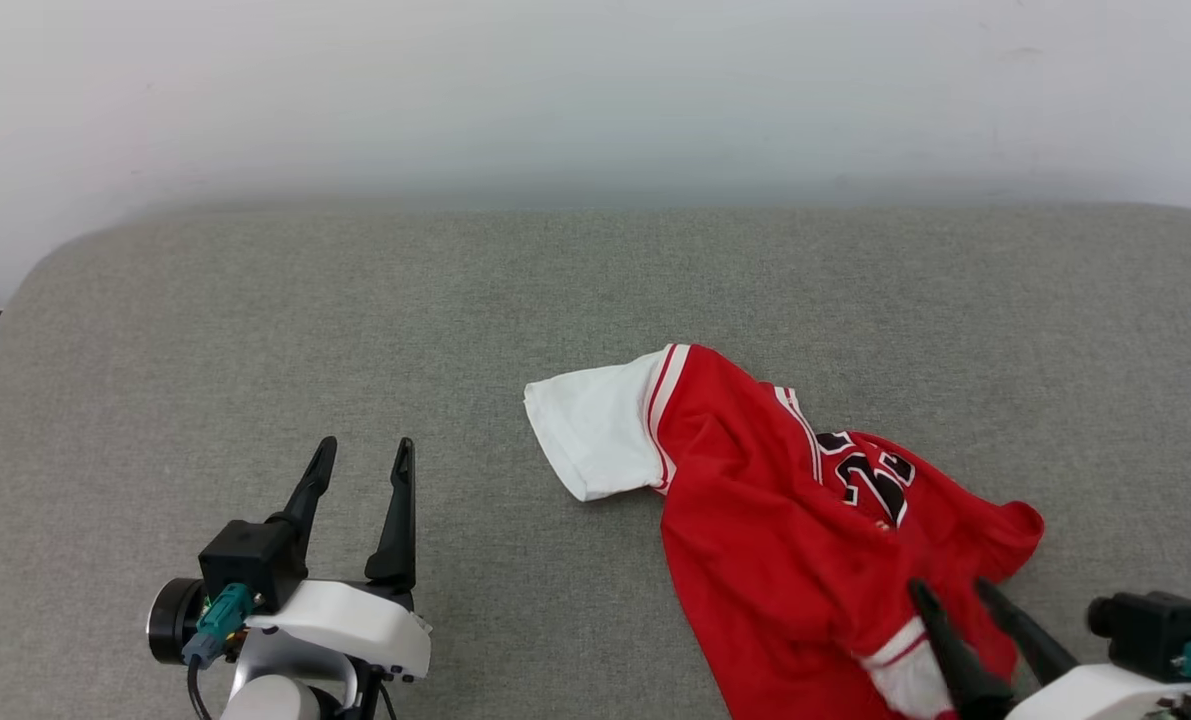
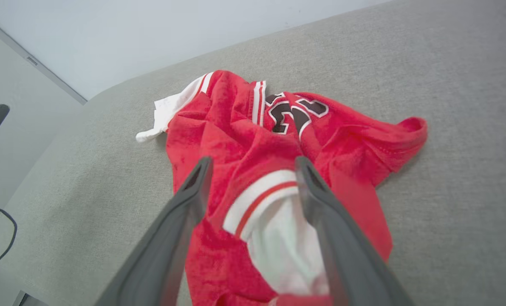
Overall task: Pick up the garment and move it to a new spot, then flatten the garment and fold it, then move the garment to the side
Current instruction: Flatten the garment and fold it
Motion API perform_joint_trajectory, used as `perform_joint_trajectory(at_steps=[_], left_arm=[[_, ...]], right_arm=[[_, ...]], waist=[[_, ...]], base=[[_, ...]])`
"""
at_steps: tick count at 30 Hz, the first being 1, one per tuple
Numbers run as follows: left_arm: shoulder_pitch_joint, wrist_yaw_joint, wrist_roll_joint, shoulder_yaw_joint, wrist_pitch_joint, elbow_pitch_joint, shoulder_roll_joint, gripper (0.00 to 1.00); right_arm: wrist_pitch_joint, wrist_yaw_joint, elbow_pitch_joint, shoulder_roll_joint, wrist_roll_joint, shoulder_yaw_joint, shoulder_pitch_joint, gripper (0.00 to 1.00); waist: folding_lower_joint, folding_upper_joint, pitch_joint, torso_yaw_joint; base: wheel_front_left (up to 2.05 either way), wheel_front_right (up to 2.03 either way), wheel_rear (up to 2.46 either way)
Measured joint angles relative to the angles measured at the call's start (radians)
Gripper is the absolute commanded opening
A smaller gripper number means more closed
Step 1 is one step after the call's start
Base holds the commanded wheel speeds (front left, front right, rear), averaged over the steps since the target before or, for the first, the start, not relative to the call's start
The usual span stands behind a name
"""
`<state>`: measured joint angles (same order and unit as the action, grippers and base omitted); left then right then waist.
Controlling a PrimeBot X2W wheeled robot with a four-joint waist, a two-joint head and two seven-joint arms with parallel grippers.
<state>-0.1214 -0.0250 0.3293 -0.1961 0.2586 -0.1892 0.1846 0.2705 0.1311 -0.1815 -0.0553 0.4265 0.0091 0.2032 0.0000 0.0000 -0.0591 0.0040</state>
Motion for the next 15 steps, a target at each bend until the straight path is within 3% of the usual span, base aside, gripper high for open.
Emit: perform_joint_trajectory(at_steps=[4, 9, 15], left_arm=[[0.000, -0.002, 0.001, -0.001, 0.000, 0.003, 0.001, 1.00], [0.000, -0.002, 0.003, -0.002, 0.000, 0.006, 0.001, 1.00], [-0.002, -0.002, 0.008, -0.005, 0.001, 0.007, 0.002, 1.00]], right_arm=[[0.063, 0.000, -0.016, -0.034, -0.006, -0.064, -0.005, 1.00], [0.216, 0.000, -0.057, -0.059, -0.026, -0.100, 0.005, 1.00], [0.348, 0.000, -0.089, -0.124, -0.001, -0.022, -0.005, 1.00]], waist=[[0.0000, 0.0000, -0.006, 0.003], [0.0000, 0.0000, -0.015, 0.003], [0.0000, 0.0000, -0.033, 0.006]], base=[[0.00, 0.00, 0.00], [0.00, 0.00, 0.00], [0.00, 0.00, 0.00]])
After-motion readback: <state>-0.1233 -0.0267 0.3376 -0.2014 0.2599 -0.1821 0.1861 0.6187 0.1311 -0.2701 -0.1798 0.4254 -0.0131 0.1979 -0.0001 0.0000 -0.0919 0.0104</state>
